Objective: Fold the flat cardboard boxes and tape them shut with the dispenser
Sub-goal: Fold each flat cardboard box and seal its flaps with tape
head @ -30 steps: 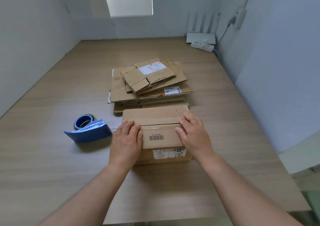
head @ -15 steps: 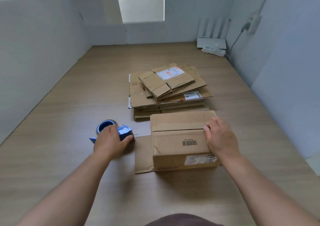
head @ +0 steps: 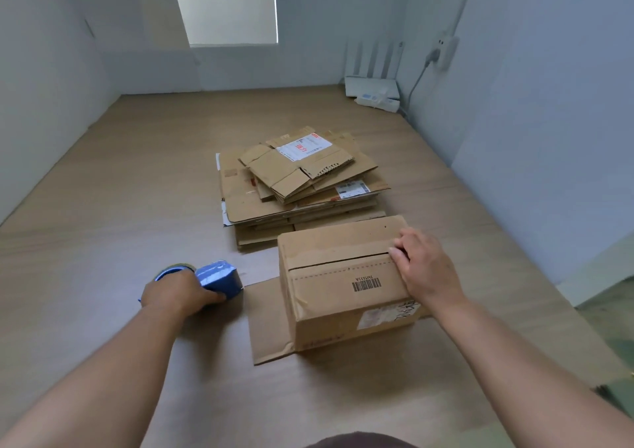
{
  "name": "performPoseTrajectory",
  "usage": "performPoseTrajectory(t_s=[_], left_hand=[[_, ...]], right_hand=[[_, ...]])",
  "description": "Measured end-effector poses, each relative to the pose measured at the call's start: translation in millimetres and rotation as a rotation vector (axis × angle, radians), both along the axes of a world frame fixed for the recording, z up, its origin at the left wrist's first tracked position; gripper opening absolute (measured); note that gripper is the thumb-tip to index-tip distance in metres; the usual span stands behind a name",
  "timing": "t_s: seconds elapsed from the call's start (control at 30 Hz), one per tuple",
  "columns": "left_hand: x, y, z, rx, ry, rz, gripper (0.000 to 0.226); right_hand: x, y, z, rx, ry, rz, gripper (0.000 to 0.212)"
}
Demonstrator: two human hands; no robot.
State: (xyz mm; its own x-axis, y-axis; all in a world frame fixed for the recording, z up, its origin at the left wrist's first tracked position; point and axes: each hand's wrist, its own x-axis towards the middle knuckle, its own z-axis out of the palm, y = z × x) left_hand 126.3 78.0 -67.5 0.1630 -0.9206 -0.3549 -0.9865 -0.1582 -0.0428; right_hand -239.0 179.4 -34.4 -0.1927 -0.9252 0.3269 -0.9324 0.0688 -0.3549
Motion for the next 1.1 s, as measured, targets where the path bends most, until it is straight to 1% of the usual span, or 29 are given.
performPoseTrajectory(t_s=[0.07,0.17,0.23,0.3,0.37,0.43,0.5,0.57,0.63,0.7,0.73,0.8,0.87,0.93,1.0,1.03,1.07,1.1], left_hand=[[2,-3,5,-0.001,0.073,0.018,0.059],[-7,-4,27,-0.117,0.217,0.021,0.057],[-24,-3,60,-0.203,0.310,-0.007,0.054],[-49,3,101,-0.244,0.469,-0.028,0.048],[-77,16,138,-0.241,0.658,-0.076,0.041],[-105,34,161,-0.178,0.757,-0.198,0.030],[-128,53,166,-0.078,0.766,-0.355,0.028],[-143,64,157,0.004,0.731,-0.454,0.039],[-150,69,145,0.045,0.663,-0.498,0.053],[-151,71,138,0.050,0.637,-0.501,0.057],[-151,72,136,0.044,0.626,-0.501,0.063],[-151,75,133,0.021,0.561,-0.541,0.084],[-152,78,129,-0.006,0.475,-0.590,0.099],[-151,81,126,-0.040,0.445,-0.607,0.112],[-150,83,123,-0.057,0.434,-0.619,0.111],[-150,85,123,-0.056,0.424,-0.632,0.105],[-152,87,123,-0.052,0.401,-0.649,0.093],[-153,89,124,-0.053,0.374,-0.667,0.079]], right_hand=[[0,0,0,-0.010,0.004,0.003,0.031],[0,0,-1,-0.010,0.017,0.007,0.025],[0,0,-2,-0.015,0.021,0.017,0.026],[1,1,0,-0.018,0.031,0.035,0.031],[1,3,3,-0.024,0.048,0.052,0.033],[1,4,3,-0.015,0.061,0.072,0.034],[-3,3,0,-0.013,0.047,0.063,0.034],[-6,3,-4,-0.017,0.027,0.050,0.035],[-6,2,-6,-0.029,0.023,0.061,0.035],[-5,3,-7,-0.058,0.030,0.084,0.033],[-5,2,-8,-0.071,0.028,0.096,0.033],[-6,1,-10,-0.079,0.011,0.113,0.035],[-7,2,-8,-0.040,-0.058,0.117,0.034],[-14,4,-2,0.032,-0.171,0.128,0.029],[-19,10,8,0.030,-0.283,0.192,0.032],[-19,14,16,0.001,-0.336,0.238,0.035],[-18,17,25,-0.015,-0.427,0.287,0.037],[-15,20,34,0.008,-0.558,0.336,0.040]])
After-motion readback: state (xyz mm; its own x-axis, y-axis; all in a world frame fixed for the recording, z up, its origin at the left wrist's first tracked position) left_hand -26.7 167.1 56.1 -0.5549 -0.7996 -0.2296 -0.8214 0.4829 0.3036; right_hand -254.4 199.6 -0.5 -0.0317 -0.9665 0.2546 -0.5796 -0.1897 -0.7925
